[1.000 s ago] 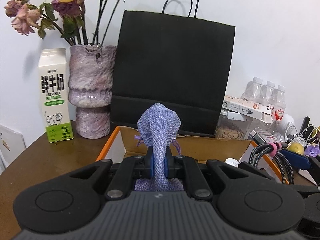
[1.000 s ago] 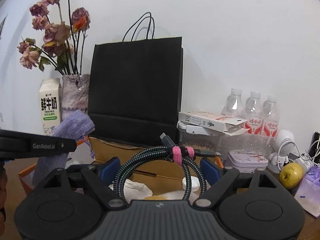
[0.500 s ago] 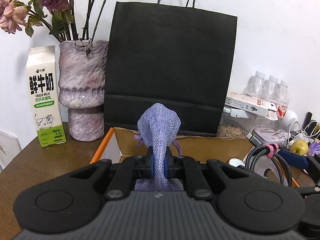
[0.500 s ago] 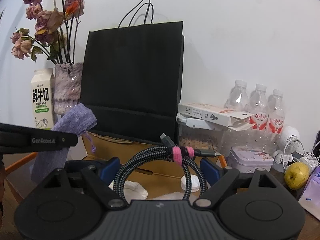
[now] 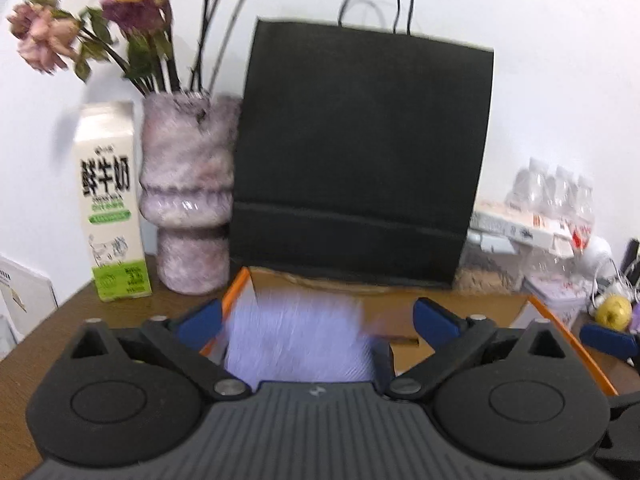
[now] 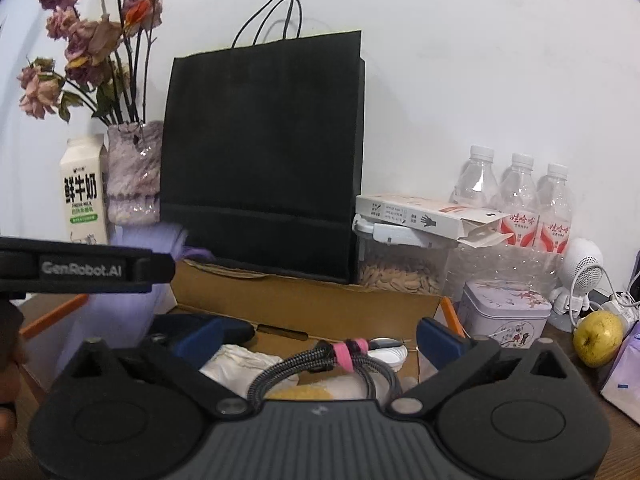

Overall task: Organize objects
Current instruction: 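Lower the bag and cable into the box and open both tools, then withdraw both tools and move toward the red rose and cream block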

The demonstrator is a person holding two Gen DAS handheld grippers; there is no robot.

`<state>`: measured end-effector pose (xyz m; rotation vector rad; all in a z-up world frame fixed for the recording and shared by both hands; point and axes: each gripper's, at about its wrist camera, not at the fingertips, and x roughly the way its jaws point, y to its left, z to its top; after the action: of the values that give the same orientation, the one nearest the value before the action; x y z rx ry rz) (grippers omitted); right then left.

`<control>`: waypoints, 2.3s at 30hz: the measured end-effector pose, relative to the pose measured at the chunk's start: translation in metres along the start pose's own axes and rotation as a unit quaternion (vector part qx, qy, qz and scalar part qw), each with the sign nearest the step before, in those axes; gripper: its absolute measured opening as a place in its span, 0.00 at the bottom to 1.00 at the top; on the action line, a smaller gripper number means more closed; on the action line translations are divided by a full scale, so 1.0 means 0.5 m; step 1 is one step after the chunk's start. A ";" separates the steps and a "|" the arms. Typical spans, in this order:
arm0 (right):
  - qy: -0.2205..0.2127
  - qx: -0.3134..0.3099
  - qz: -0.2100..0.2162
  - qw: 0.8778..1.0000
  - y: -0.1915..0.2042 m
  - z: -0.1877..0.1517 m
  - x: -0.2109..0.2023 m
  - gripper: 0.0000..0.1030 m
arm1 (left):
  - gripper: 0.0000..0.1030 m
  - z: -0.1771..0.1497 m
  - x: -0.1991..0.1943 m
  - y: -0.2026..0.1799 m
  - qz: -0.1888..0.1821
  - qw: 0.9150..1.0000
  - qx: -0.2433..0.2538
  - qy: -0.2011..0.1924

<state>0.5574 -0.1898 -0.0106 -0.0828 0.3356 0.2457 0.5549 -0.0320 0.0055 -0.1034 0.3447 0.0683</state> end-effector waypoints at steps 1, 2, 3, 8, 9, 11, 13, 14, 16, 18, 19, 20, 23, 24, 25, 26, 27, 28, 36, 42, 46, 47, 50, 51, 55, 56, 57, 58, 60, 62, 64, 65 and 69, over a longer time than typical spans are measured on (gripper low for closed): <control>0.000 -0.001 -0.002 1.000 0.001 0.000 0.000 1.00 | 1.00 0.001 -0.003 0.001 0.001 1.000 -0.001 -0.004; 0.000 -0.002 -0.003 1.000 0.001 0.000 0.001 1.00 | 1.00 0.002 -0.004 0.001 0.001 1.000 -0.002 -0.005; 0.002 -0.002 -0.002 1.000 0.001 0.000 0.001 1.00 | 1.00 0.003 -0.004 0.001 0.001 1.000 -0.002 -0.005; 0.002 -0.002 -0.004 1.000 0.002 0.000 0.000 1.00 | 1.00 0.002 -0.004 0.003 0.007 1.000 -0.004 -0.006; 0.001 -0.001 -0.004 1.000 0.002 0.000 -0.001 1.00 | 1.00 0.001 -0.005 0.004 0.007 1.000 -0.005 -0.006; 0.001 0.000 -0.004 1.000 0.001 0.001 -0.005 1.00 | 1.00 -0.001 -0.009 0.005 0.008 1.000 -0.007 -0.009; 0.003 0.001 -0.002 1.000 0.001 0.001 -0.008 1.00 | 1.00 -0.004 -0.016 0.007 0.008 1.000 -0.010 -0.014; 0.003 0.002 -0.001 1.000 0.001 0.001 -0.010 1.00 | 1.00 -0.005 -0.020 0.007 0.008 1.000 -0.011 -0.017; 0.003 0.003 -0.001 1.000 0.001 0.001 -0.014 1.00 | 1.00 -0.008 -0.028 0.008 0.009 1.000 -0.011 -0.023; 0.001 0.005 -0.002 1.000 0.000 0.002 -0.019 1.00 | 1.00 -0.011 -0.040 0.010 0.008 1.000 -0.012 -0.028; 0.001 0.007 -0.002 1.000 0.000 0.002 -0.022 1.00 | 1.00 -0.013 -0.044 0.012 0.007 1.000 -0.012 -0.028; 0.001 0.009 -0.002 1.000 -0.001 0.001 -0.025 1.00 | 1.00 -0.015 -0.049 0.014 0.006 1.000 -0.012 -0.027; 0.001 0.008 0.001 1.000 -0.001 -0.003 -0.037 1.00 | 1.00 -0.021 -0.069 0.021 0.001 0.999 -0.013 -0.029; 0.001 0.007 0.000 1.000 0.000 -0.004 -0.042 1.00 | 1.00 -0.023 -0.077 0.023 0.001 0.999 -0.013 -0.031; -0.001 0.005 0.000 1.000 0.001 -0.007 -0.050 1.00 | 1.00 -0.025 -0.085 0.025 0.002 0.999 -0.012 -0.034; -0.002 0.003 0.000 1.000 0.002 -0.009 -0.056 1.00 | 1.00 -0.027 -0.093 0.027 0.002 0.999 -0.012 -0.036; -0.003 0.000 0.001 1.000 0.004 -0.012 -0.063 1.00 | 1.00 -0.030 -0.102 0.030 0.001 0.999 -0.012 -0.037; -0.005 -0.001 0.001 1.000 0.005 -0.014 -0.072 1.00 | 1.00 -0.032 -0.109 0.032 0.001 0.999 -0.012 -0.038; -0.011 -0.006 0.000 1.000 0.006 -0.037 -0.139 1.00 | 1.00 -0.064 -0.172 0.046 -0.005 0.999 -0.009 -0.039; -0.007 -0.007 -0.009 1.000 0.008 -0.060 -0.193 1.00 | 1.00 -0.096 -0.214 0.053 -0.003 1.000 -0.008 -0.025; 0.000 -0.004 -0.008 1.000 0.008 -0.080 -0.232 1.00 | 1.00 -0.119 -0.246 0.054 -0.001 1.000 -0.005 -0.015; 0.001 -0.004 -0.007 1.000 0.009 -0.084 -0.241 1.00 | 1.00 -0.123 -0.254 0.055 -0.001 1.000 -0.005 -0.013; 0.006 -0.008 -0.008 1.000 0.013 -0.098 -0.269 1.00 | 1.00 -0.141 -0.278 0.055 -0.002 1.000 -0.004 -0.004; 0.008 -0.009 -0.009 1.000 0.013 -0.102 -0.278 1.00 | 1.00 -0.147 -0.288 0.053 -0.003 1.000 -0.002 -0.001; 0.014 -0.011 -0.005 1.000 0.018 -0.123 -0.315 1.00 | 1.00 -0.171 -0.318 0.044 -0.009 1.000 0.010 0.010; 0.015 -0.013 -0.004 1.000 0.019 -0.128 -0.323 1.00 | 1.00 -0.176 -0.325 0.042 -0.011 1.000 0.012 0.012; 0.016 -0.013 -0.003 1.000 0.019 -0.132 -0.331 1.00 | 1.00 -0.182 -0.332 0.039 -0.013 1.000 0.015 0.015; 0.018 -0.013 -0.001 1.000 0.021 -0.136 -0.340 1.00 | 1.00 -0.188 -0.339 0.036 -0.015 1.000 0.016 0.017; 0.022 -0.014 0.002 1.000 0.022 -0.144 -0.354 1.00 | 1.00 -0.200 -0.354 0.031 -0.019 0.999 0.018 0.023; 0.027 -0.013 0.004 1.000 0.023 -0.153 -0.367 1.00 | 1.00 -0.211 -0.366 0.028 -0.023 0.999 0.020 0.030; 0.032 -0.013 0.006 0.999 0.022 -0.163 -0.380 1.00 | 1.00 -0.223 -0.376 0.022 -0.026 0.999 0.024 0.036; 0.034 -0.013 0.006 0.999 0.022 -0.168 -0.387 1.00 | 1.00 -0.228 -0.381 0.019 -0.027 0.999 0.025 0.039; 0.041 -0.011 0.005 0.999 0.016 -0.186 -0.411 1.00 | 1.00 -0.246 -0.400 0.011 -0.038 0.997 0.031 0.054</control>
<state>0.3384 -0.2397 -0.0294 -0.1129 0.4152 0.2566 0.3256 -0.0505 -0.0422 -0.0579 0.4500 -0.0225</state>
